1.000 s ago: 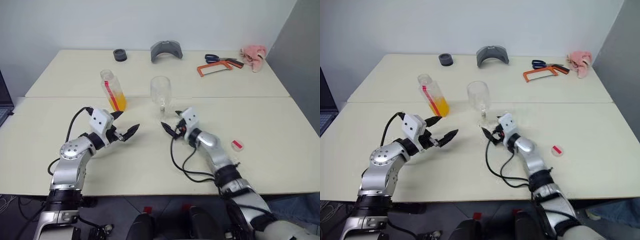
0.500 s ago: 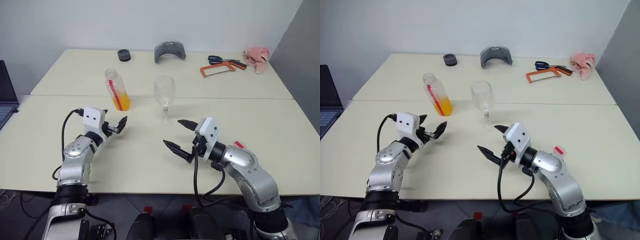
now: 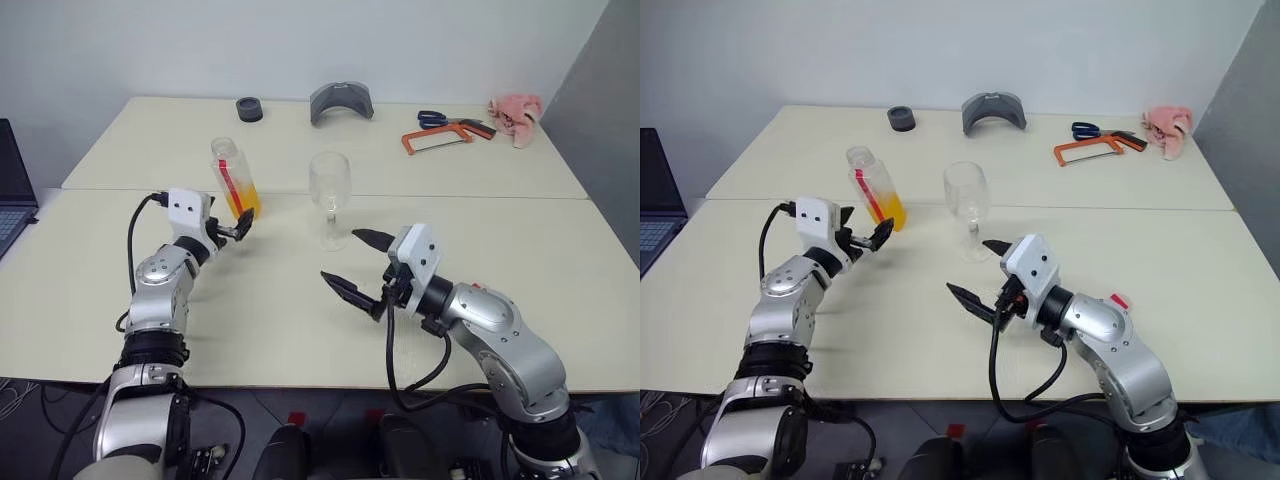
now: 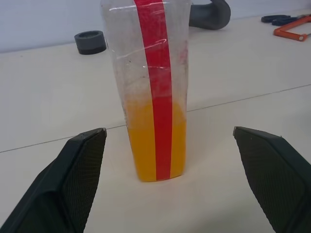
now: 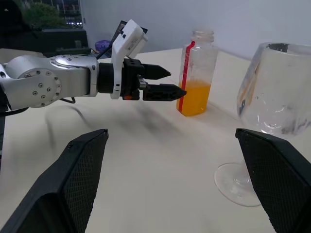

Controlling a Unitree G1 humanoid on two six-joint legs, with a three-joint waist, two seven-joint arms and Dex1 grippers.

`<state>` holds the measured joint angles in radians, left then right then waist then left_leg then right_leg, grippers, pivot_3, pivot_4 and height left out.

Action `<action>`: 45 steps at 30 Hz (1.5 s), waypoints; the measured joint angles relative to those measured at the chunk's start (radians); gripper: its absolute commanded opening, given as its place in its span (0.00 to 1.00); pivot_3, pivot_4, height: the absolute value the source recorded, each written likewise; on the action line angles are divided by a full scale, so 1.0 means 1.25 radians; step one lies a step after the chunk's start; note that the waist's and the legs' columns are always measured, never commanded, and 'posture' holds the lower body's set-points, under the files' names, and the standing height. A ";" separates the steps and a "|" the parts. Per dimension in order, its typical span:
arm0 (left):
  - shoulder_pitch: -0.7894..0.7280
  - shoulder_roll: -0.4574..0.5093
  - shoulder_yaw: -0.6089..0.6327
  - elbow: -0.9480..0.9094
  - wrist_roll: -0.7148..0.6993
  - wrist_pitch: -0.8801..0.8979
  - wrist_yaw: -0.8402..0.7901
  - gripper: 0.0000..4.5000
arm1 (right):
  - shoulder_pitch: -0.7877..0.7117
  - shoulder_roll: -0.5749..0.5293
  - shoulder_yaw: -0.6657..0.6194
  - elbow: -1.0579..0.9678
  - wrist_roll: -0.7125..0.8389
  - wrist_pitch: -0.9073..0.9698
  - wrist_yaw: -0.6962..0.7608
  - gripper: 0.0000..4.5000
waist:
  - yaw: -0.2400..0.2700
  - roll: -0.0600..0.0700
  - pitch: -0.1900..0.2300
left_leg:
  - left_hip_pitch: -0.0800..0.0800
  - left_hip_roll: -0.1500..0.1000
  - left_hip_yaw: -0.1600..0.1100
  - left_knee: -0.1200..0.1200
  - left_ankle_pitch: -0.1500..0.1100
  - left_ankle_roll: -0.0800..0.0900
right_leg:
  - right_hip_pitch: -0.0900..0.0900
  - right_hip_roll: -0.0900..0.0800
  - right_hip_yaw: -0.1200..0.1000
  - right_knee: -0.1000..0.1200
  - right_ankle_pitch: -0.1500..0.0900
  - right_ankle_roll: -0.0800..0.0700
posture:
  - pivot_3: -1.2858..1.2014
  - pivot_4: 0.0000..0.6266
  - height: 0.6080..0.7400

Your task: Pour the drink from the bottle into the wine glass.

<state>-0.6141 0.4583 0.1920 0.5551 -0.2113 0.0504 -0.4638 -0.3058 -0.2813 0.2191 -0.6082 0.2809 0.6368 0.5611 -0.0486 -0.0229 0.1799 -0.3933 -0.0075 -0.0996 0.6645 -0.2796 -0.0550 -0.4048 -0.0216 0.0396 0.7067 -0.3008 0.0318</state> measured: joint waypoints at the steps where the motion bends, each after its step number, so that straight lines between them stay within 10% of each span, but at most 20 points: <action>1: -0.009 0.000 0.000 0.013 0.001 -0.003 0.002 1.00 | -0.001 -0.001 0.000 0.000 0.007 0.002 0.000 1.00 | 0.000 0.000 0.000 | 0.000 0.000 0.000 0.000 0.000 0.000 | 0.000 0.000 0.000 0.000 0.000 0.000 | 0.52 0.24 1.00; 22: -0.216 0.001 -0.001 0.311 0.046 -0.100 -0.004 1.00 | -0.034 -0.041 -0.002 0.000 0.060 0.006 0.003 1.00 | -0.001 0.000 0.000 | -0.001 -0.001 0.000 0.000 0.000 0.000 | 0.000 0.000 -0.001 -0.001 0.000 0.000 | 0.52 0.24 1.00; 32: -0.268 0.005 0.009 0.401 0.046 -0.135 -0.023 0.41 | -0.040 -0.044 -0.005 0.001 0.061 0.005 -0.003 1.00 | -0.002 0.000 0.000 | -0.001 -0.001 0.000 0.000 0.000 0.000 | 0.000 0.000 -0.001 -0.001 0.000 0.000 | 0.52 0.24 1.00; 45: -0.262 -0.023 -0.119 0.192 0.134 -0.249 -0.101 0.37 | -0.041 -0.051 -0.096 0.001 0.063 -0.012 -0.052 1.00 | 0.001 -0.001 0.000 | -0.004 -0.001 -0.002 0.000 0.002 -0.003 | -0.001 0.000 -0.001 -0.003 0.000 0.000 | 0.52 0.24 1.00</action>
<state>-0.9411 0.4300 0.0432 0.7947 -0.0436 -0.2612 -0.5905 -0.3566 -0.3449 0.0988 -0.6064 0.3593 0.6214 0.4966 -0.0469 -0.0238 0.1802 -0.3987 -0.0086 -0.1018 0.6649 -0.2774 -0.0589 -0.4062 -0.0219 0.0380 0.7033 -0.3007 0.0317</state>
